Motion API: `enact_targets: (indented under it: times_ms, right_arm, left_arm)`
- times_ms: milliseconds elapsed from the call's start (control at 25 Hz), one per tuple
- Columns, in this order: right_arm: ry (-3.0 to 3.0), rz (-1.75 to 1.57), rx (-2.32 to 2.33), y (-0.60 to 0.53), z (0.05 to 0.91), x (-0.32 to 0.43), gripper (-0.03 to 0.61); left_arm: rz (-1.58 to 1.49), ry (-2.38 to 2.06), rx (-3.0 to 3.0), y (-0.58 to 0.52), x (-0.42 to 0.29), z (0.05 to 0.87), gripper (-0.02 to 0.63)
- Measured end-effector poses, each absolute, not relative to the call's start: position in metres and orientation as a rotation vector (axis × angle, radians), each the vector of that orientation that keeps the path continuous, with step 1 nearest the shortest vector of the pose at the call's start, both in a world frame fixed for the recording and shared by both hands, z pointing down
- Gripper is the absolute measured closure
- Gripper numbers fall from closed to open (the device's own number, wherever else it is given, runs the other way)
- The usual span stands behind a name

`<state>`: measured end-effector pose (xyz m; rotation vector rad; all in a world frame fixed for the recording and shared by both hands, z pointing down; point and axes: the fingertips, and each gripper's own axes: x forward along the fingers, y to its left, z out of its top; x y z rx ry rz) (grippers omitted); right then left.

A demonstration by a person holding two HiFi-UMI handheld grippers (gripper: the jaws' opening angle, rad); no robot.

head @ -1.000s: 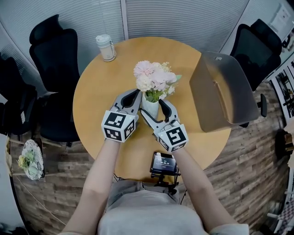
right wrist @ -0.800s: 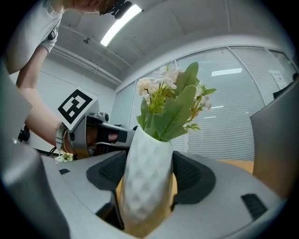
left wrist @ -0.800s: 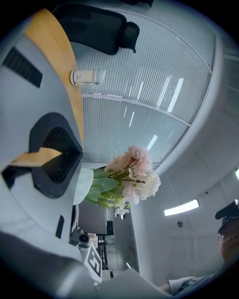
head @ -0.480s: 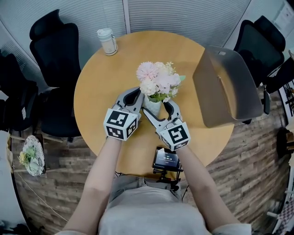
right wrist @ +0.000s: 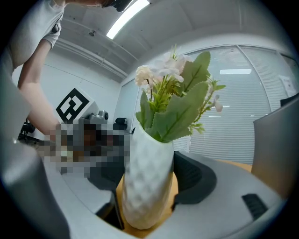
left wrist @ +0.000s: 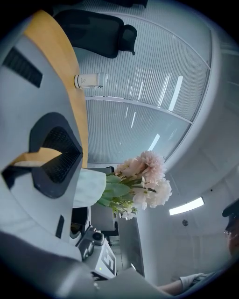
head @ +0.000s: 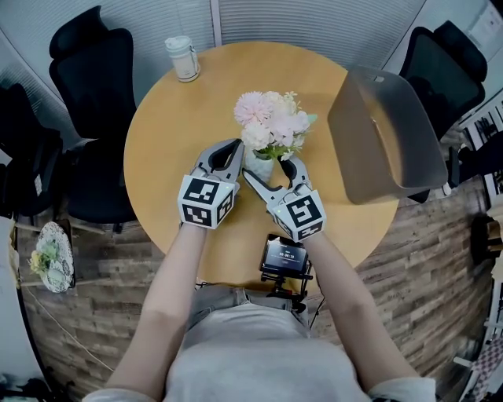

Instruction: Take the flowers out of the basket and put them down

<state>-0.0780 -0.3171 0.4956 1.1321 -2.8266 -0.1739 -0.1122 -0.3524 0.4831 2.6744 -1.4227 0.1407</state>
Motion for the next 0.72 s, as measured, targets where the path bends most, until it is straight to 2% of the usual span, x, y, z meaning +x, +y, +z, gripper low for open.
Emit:
enact_targets:
  times_ms: [720]
  right_arm:
    - [-2.777,-0.151,1.173,-0.317,0.492,-0.074,0.238]
  left_arm:
    - [0.073,-1.512,2.629,-0.333,-0.133,0.473,0.611]
